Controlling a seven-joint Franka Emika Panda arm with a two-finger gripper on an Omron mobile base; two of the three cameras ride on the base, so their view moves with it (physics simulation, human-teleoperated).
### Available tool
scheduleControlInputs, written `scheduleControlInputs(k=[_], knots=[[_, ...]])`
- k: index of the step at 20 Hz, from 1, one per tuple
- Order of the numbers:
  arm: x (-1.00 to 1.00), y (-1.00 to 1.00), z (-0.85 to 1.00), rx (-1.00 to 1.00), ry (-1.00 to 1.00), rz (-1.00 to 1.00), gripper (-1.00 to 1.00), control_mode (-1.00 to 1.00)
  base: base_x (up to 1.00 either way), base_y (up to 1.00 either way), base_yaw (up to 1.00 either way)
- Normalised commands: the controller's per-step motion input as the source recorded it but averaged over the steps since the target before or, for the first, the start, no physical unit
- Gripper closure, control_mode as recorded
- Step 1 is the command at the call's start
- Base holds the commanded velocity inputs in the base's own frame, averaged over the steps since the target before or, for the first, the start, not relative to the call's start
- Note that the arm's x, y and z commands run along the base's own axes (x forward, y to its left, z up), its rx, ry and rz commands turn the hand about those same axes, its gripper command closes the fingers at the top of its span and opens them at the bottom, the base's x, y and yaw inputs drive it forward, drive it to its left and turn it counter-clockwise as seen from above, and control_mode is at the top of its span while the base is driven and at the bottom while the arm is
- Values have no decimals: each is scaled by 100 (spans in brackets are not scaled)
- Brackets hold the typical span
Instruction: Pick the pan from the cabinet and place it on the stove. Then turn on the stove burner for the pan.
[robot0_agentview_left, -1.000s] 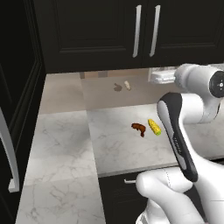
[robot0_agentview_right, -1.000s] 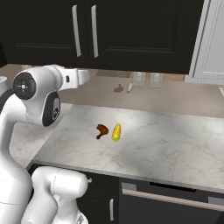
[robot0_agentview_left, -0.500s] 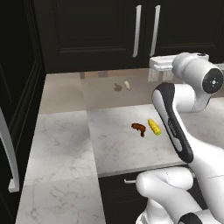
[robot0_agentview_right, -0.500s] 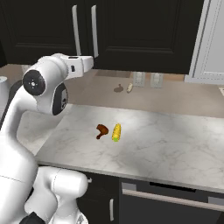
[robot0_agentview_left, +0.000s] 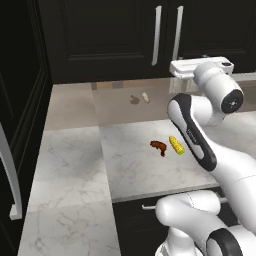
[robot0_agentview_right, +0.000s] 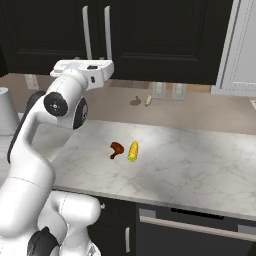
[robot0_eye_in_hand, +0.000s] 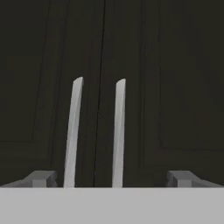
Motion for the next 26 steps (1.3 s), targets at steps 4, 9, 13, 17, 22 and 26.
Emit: scheduleControlInputs(k=[4,9,13,17,22,26], knots=[[52,0,19,0,-1,0,-100,-100,0,0,0],[47,-6,14,0,0,0,-100,-100,0,0,0],[45,-11,7,0,0,0,-100,-100,0,0,0],[42,-7,3,0,0,0,-100,-100,0,0,0],[31,0,0,0,0,0,-100,-100,0,0,0],[29,0,0,0,0,0,-100,-100,0,0,0]])
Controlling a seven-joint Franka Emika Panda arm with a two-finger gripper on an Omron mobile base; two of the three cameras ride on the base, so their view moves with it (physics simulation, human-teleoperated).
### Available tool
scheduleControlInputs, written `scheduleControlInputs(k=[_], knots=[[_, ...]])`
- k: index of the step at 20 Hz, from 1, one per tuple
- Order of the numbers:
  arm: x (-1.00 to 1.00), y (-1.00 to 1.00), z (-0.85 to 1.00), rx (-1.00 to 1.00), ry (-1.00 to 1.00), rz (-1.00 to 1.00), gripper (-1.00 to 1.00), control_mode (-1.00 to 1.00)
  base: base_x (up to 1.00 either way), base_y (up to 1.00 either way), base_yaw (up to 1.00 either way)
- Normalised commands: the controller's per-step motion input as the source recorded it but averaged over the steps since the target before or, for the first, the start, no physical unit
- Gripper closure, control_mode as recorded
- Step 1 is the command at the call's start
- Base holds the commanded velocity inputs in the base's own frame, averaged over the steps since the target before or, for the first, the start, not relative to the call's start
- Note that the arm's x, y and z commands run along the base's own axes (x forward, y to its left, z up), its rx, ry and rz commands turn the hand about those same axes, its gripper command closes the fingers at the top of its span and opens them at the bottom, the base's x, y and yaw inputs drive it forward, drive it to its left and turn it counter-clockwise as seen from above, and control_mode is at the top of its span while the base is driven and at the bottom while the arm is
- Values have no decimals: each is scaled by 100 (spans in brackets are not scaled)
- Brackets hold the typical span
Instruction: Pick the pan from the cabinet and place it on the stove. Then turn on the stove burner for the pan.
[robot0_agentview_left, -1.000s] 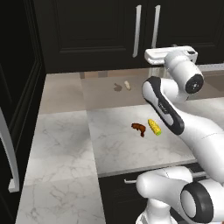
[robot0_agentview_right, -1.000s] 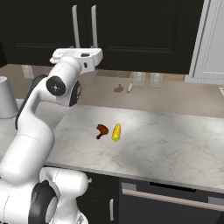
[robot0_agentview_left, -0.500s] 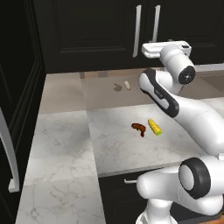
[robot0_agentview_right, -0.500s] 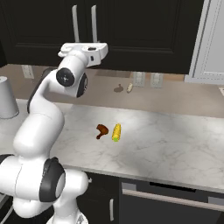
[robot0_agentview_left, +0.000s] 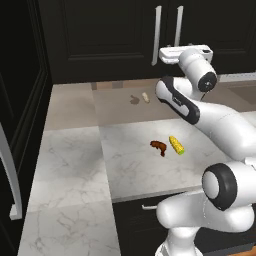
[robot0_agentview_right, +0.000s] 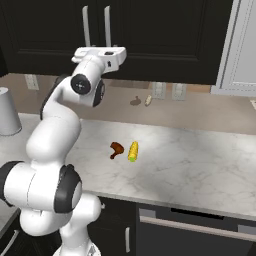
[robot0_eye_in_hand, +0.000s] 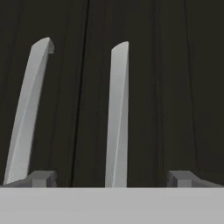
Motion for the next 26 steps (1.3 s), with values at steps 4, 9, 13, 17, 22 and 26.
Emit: scheduleControlInputs(k=[4,9,13,17,22,26], knots=[[33,0,0,0,0,0,-100,-100,0,0,0],[35,0,0,0,0,0,-100,-100,0,0,0],[36,0,0,0,0,0,-100,-100,0,0,0],[30,0,0,0,1,0,100,-100,0,0,0],[0,2,0,0,2,0,100,-100,0,0,0],[18,22,-3,-6,9,0,100,-100,0,0,0]])
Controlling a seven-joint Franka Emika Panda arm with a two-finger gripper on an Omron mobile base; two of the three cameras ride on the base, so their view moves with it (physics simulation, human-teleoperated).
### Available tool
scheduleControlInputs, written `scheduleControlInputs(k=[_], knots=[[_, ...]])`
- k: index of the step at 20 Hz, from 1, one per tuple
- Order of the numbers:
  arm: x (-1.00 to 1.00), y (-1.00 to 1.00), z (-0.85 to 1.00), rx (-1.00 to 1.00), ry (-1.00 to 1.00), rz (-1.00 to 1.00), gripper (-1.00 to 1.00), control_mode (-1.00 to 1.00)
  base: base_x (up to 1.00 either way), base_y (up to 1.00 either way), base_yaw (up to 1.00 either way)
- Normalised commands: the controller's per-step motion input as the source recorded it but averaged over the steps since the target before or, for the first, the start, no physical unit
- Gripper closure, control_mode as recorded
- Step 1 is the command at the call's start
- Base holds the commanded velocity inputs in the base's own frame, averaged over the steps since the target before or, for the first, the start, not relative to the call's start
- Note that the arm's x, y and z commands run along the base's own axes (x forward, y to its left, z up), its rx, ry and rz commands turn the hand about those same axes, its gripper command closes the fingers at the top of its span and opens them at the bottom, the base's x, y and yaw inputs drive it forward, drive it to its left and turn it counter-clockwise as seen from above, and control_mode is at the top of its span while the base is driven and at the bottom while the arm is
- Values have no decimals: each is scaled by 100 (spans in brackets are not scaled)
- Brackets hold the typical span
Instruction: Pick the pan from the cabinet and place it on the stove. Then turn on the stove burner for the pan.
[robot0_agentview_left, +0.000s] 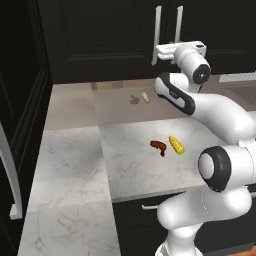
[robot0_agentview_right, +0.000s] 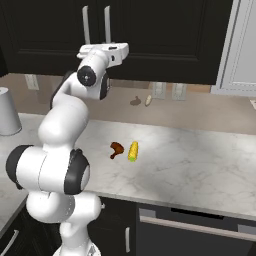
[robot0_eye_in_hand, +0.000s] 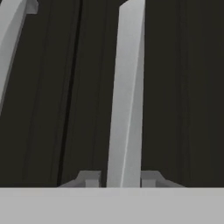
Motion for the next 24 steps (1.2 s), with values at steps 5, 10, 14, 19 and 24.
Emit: scheduleControlInputs(k=[5,10,14,19,24], knots=[[1,1,-2,-1,5,0,100,-100,0,0,0],[-24,-15,0,0,1,5,100,-100,0,0,0],[-58,-34,3,0,5,3,100,-100,0,0,0],[-82,-50,12,0,3,2,100,-100,0,0,0],[-93,-64,7,0,4,5,100,-100,0,0,0]])
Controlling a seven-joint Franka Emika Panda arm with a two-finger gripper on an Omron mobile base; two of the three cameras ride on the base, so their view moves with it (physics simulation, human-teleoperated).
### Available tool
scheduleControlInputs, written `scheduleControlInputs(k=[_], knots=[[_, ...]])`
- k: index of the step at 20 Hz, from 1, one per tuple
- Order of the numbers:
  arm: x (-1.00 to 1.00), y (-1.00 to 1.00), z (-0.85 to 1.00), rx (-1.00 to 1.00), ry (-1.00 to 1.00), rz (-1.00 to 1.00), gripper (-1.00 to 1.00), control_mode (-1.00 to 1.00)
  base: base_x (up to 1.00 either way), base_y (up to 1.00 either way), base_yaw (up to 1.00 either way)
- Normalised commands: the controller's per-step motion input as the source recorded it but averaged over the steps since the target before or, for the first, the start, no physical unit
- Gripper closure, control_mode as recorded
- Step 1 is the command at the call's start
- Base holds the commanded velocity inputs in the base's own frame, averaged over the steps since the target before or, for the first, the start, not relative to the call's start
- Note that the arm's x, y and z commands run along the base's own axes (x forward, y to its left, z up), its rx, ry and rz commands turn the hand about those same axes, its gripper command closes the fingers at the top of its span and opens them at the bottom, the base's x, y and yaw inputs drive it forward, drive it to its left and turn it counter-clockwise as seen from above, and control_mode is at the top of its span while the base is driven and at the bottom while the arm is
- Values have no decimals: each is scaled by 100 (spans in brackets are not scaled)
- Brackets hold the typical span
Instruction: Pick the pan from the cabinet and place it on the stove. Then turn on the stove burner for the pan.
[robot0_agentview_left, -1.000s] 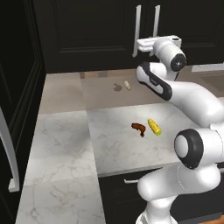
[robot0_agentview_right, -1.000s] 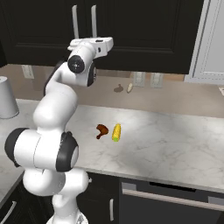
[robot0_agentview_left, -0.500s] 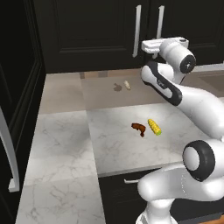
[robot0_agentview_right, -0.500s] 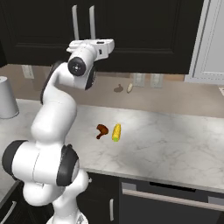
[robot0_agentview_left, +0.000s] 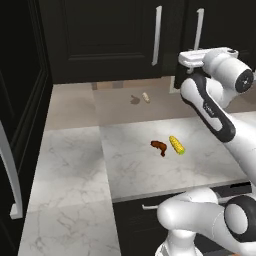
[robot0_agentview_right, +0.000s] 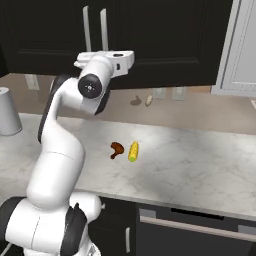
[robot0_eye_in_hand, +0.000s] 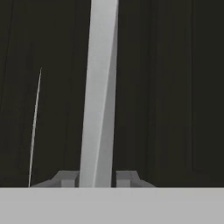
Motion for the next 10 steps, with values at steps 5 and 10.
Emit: scheduleControlInputs(k=[5,10], knots=[[-95,-77,0,0,4,5,100,-100,0,0,0],[-89,-87,-2,0,5,3,100,-100,0,0,0]])
